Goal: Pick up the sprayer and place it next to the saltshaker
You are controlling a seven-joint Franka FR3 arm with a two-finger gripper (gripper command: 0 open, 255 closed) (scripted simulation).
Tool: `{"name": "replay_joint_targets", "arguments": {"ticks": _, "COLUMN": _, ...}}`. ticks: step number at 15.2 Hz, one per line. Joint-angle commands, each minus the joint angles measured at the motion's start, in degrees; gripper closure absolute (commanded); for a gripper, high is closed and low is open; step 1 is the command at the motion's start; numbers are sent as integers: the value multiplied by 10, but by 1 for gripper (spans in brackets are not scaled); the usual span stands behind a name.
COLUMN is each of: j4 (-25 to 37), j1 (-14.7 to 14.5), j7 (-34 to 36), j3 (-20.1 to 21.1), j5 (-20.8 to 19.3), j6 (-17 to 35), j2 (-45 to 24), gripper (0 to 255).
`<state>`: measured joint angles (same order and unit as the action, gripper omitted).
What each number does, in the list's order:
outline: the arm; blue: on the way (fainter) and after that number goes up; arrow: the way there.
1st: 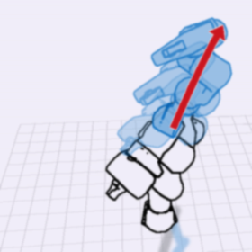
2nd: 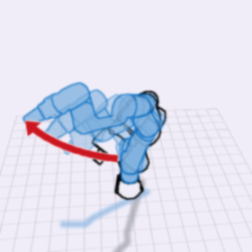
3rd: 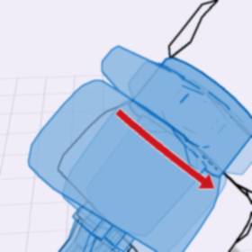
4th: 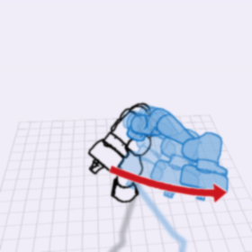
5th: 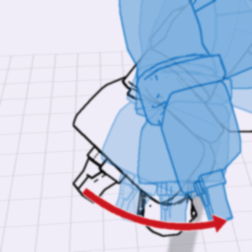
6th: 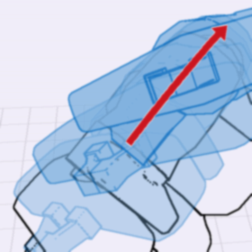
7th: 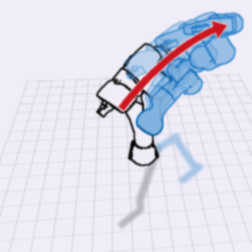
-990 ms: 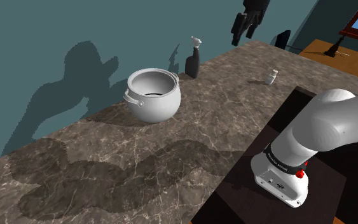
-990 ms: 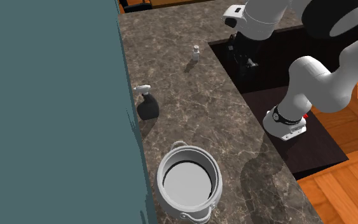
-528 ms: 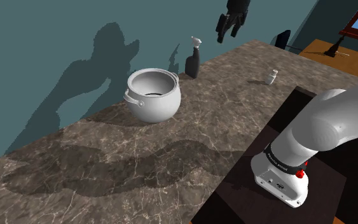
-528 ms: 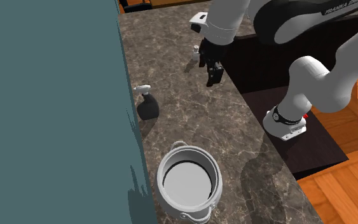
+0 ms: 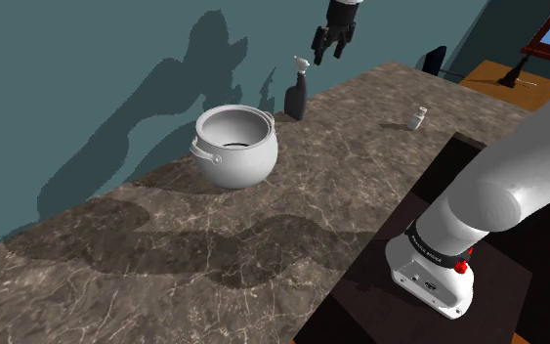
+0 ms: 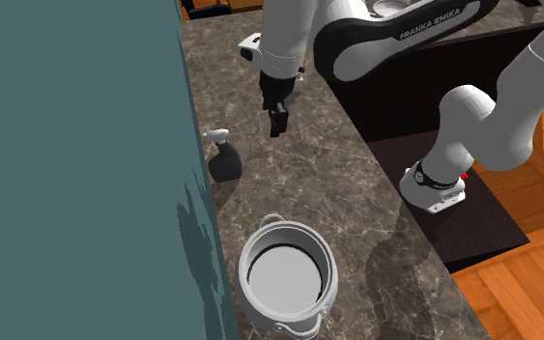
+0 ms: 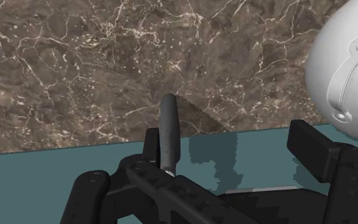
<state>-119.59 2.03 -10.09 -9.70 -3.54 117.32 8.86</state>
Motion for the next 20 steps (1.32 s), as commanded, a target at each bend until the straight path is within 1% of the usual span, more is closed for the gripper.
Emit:
{"name": "replay_joint_targets", "arguments": {"ticks": 1, "j4": 33, "j1": 2, "j7": -12, "j3": -7, "j5": 14, "j6": 13, "j2": -43, "gripper": 0}}
{"name": "replay_joint_targets", "arguments": {"ticks": 5, "j4": 111, "j1": 9, "j7": -37, "j3": -17, "j5": 46, "j6": 28, "j2": -131, "gripper": 0}}
{"name": "replay_joint_targets", "arguments": {"ticks": 10, "j4": 223, "j1": 27, "j7": -64, "j3": -19, "j5": 87, "j6": 29, "j2": -240, "gripper": 0}}
{"name": "replay_joint_targets", "arguments": {"ticks": 17, "j4": 203, "j1": 29, "j7": -68, "j3": -16, "j5": 94, "j6": 73, "j2": -264, "gripper": 0}}
{"name": "replay_joint_targets", "arguments": {"ticks": 20, "j4": 202, "j1": 29, "j7": -69, "j3": -16, "j5": 95, "j6": 76, "j2": -266, "gripper": 0}}
